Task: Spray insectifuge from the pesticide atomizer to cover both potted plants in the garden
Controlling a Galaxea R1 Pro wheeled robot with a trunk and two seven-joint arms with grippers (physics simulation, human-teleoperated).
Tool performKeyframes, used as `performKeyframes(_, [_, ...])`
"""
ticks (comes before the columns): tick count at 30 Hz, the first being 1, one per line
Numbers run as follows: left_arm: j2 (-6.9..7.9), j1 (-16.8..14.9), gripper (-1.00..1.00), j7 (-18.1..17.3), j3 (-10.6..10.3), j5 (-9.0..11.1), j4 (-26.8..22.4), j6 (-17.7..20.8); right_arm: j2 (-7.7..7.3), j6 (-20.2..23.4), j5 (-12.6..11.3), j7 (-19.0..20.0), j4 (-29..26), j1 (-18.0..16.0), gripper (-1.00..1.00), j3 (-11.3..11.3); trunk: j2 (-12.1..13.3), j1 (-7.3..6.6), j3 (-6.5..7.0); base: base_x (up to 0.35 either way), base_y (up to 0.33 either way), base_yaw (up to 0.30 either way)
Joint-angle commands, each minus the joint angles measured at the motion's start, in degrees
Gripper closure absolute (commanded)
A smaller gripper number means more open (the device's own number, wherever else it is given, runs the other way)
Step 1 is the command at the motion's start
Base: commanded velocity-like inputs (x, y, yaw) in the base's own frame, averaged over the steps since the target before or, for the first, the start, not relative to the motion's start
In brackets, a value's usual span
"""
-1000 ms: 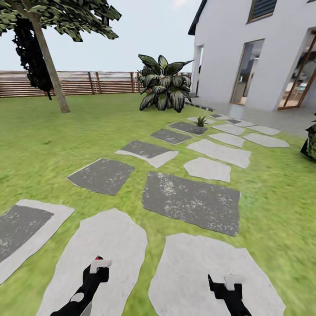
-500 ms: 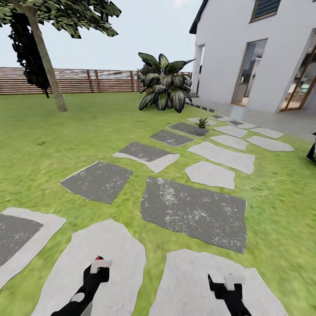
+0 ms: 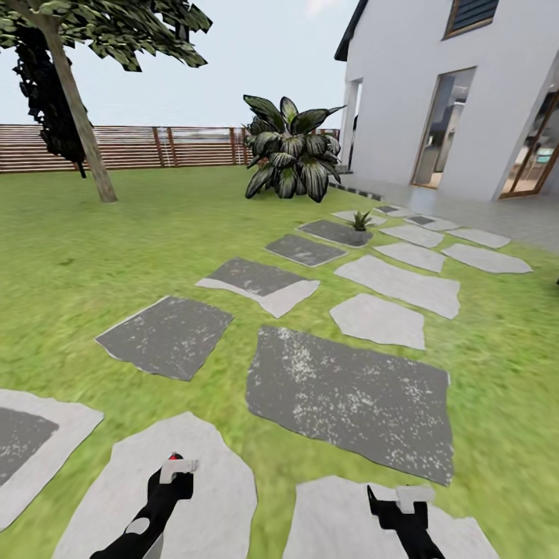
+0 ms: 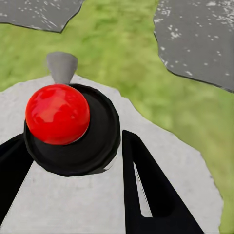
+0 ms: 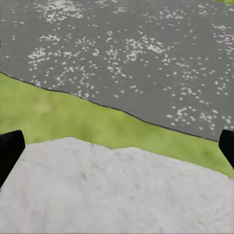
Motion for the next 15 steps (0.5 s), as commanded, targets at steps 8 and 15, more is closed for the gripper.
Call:
performKeyframes(8, [-0.01, 0.0, 1.0, 0.0, 0.1, 0.0, 0.0, -0.2, 0.0, -0.2, 0.1, 0.0, 0.0, 0.0, -1.0, 0.1, 0.0, 0.02, -0.05, 0.338, 0.0, 0.0])
performKeyframes(15, [0.0, 0.0, 1.0, 0.0, 0.2, 0.0, 0.0, -0.2, -0.01, -0.2, 0.1, -0.2, 0.1, 0.0, -1.0, 0.0, 0.0, 0.02, -0.05, 0.338, 0.0, 0.0])
